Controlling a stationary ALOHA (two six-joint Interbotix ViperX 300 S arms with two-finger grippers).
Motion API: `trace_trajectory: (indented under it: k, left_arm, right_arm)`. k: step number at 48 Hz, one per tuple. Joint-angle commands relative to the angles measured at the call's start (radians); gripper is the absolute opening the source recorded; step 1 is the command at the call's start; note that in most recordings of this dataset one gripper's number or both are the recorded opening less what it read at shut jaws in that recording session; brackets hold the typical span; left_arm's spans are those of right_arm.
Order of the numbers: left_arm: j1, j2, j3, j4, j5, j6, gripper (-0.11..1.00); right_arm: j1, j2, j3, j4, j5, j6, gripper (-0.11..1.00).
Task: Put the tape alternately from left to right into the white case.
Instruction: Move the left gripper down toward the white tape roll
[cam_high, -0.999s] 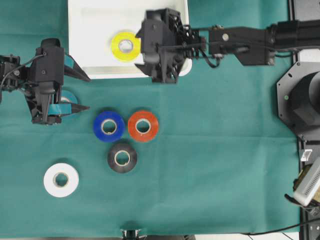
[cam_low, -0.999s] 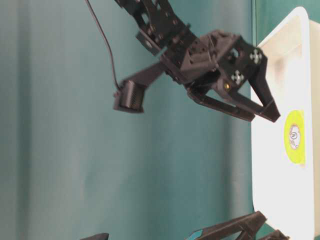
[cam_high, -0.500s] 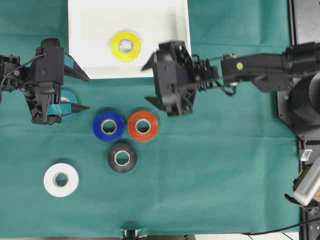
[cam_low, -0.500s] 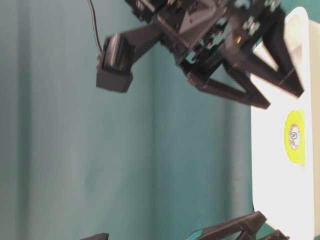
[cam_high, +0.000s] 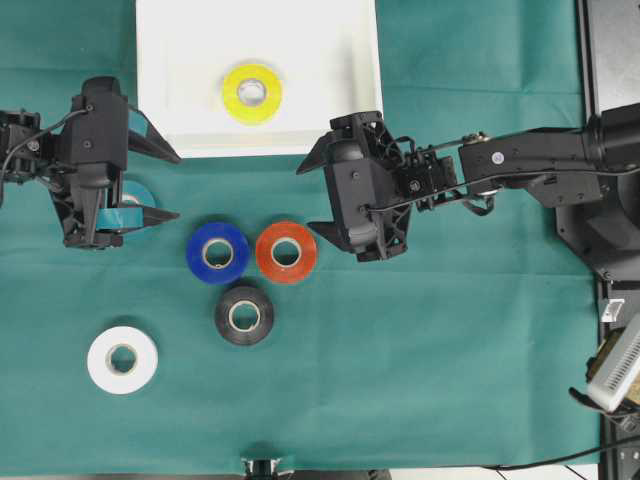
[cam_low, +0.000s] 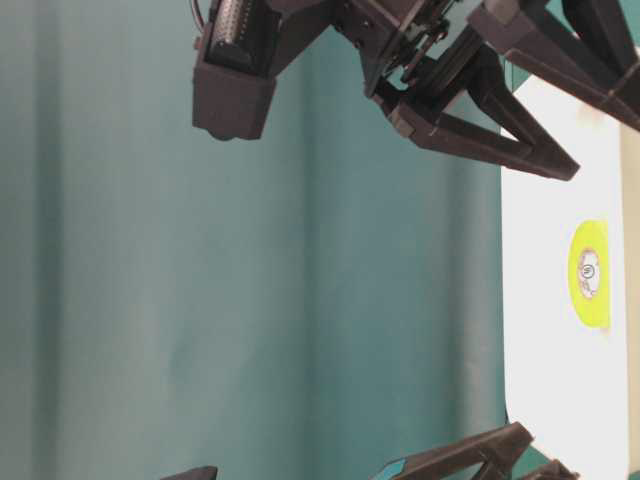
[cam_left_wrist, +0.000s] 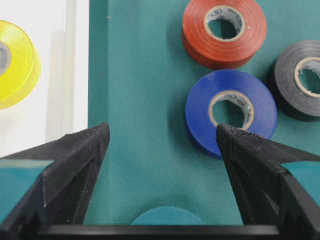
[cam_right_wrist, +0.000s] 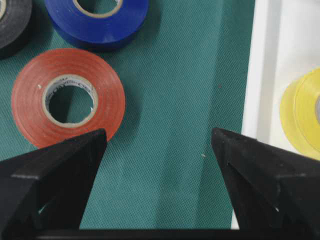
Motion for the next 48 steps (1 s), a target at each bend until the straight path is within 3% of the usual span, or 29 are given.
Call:
trace_trajectory:
  k: [1, 15, 48]
  left_arm:
    - [-0.003, -0.008, -0.017, 0.0, -0.008, -0.002, 0.91]
    - [-0.048, -0.011, -0.015, 0.0, -0.002, -0.002, 0.91]
    - [-0.305, -0.006, -0.02, 0.0, 0.035, 0.0, 0.91]
  right_arm:
    - [0.002, -0.025, -0.011, -0.002, -0.015, 0.0, 0.82]
    - [0.002, -0.026, -0.011, -0.002, -0.015, 0.0, 0.82]
    - [0.002, -0.026, -0.012, -0.002, -0.015, 0.0, 0.82]
